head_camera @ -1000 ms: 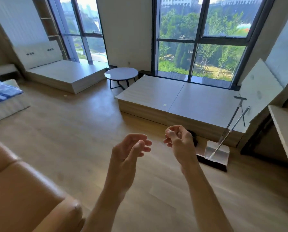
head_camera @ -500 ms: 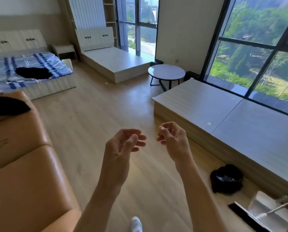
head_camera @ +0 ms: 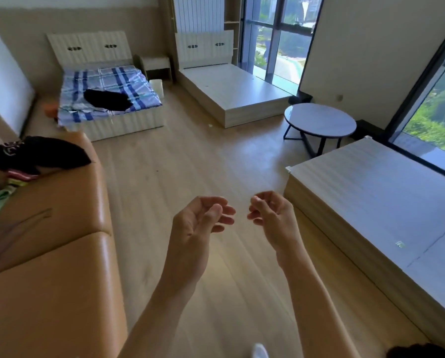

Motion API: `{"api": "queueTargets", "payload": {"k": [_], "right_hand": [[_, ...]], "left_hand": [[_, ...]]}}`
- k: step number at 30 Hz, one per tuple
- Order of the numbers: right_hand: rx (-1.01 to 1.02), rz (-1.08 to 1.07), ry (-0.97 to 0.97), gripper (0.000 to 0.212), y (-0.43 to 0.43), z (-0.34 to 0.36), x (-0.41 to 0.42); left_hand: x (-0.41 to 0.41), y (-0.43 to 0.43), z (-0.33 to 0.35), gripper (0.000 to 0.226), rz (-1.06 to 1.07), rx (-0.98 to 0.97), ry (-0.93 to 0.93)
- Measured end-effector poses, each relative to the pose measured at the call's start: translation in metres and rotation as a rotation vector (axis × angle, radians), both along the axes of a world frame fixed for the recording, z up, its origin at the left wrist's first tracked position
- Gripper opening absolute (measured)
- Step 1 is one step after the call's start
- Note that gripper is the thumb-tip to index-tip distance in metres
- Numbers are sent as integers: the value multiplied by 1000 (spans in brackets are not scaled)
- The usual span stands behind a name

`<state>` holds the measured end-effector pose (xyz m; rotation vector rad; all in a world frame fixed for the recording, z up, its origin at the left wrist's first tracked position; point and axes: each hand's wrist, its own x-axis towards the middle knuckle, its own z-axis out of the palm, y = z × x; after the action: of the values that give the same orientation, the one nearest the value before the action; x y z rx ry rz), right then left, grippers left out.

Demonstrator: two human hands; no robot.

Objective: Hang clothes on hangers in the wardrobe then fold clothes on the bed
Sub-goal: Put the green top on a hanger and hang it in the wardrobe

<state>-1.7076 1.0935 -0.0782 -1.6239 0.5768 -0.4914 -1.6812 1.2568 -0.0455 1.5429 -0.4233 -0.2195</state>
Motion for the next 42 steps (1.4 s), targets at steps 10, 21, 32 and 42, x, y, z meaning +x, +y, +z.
{"api": "queueTargets", "payload": {"k": [10,21,32,42], "right_hand": [[37,263,-16,9,-58,-8,258],[59,660,-11,7,-27,7,515],[18,814,70,9,41,-16,754],[70,888,100,12,100,-23,952]], "left_hand": [[210,-52,-14,30,289,-25,-3],[414,-39,-4,28,640,-86,25],[662,9,-29,19,761,-164,68],[843,66,-15,22,854,-154,81]]}}
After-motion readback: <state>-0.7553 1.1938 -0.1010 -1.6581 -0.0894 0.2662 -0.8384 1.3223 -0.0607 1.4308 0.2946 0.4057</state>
